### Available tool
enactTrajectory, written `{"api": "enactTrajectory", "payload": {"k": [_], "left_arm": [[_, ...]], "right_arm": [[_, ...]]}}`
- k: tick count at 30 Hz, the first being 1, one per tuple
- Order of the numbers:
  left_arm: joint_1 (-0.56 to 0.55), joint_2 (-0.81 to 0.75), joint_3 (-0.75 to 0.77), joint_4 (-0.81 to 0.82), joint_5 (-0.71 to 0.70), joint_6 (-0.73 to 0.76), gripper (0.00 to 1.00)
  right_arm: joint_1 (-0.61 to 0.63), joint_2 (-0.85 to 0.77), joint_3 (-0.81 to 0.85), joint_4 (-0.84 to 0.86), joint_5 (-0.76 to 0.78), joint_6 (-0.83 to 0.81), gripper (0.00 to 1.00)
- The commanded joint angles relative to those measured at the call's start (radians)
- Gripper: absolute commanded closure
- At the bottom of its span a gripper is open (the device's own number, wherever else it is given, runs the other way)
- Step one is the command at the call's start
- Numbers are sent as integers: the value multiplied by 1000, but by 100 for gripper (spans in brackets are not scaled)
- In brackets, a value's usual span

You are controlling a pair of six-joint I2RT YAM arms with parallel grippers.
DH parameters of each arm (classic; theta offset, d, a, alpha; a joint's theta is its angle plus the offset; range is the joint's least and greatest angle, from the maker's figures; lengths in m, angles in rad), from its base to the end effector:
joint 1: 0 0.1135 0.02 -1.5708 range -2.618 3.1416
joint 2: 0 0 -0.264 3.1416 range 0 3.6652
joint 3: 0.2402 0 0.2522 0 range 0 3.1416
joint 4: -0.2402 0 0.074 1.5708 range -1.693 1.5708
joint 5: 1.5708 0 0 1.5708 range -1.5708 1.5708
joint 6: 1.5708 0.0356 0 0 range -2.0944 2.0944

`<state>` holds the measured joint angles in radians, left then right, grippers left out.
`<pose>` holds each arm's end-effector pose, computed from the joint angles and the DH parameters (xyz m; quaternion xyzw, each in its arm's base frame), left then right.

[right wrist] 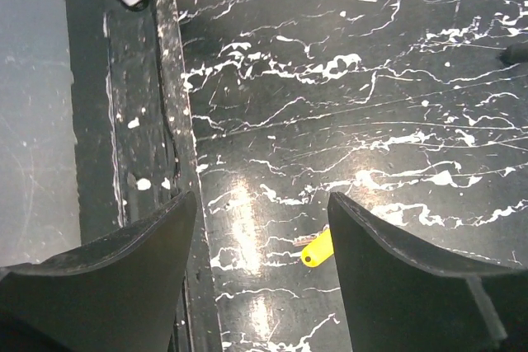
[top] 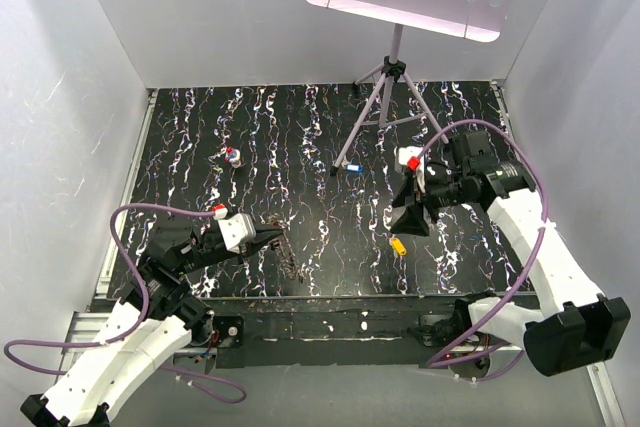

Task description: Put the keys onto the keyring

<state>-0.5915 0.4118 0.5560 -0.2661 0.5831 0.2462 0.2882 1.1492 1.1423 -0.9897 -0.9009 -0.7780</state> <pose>0.0844 -0.0803 0.3011 0.4657 0.5778 -0.3211 0.5883 0.1930 0.0863 0.3320 -0.5450 0.6809 0.3433 0.3486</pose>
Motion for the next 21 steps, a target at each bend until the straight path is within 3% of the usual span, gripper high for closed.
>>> {"api": "enactTrajectory", "payload": {"k": [1, 17, 21], "left_arm": [[-4, -11, -2, 39, -6, 8, 100], [-4, -7, -4, 41, -8, 5, 100], [-4, -5, -5, 41, -9, 8, 100]], "right_arm": [[-6, -37, -73, 16, -38, -159, 27], [-29, -71, -292, 143, 143, -193, 32], [-24, -51, -338, 245, 190, -95, 33]]}}
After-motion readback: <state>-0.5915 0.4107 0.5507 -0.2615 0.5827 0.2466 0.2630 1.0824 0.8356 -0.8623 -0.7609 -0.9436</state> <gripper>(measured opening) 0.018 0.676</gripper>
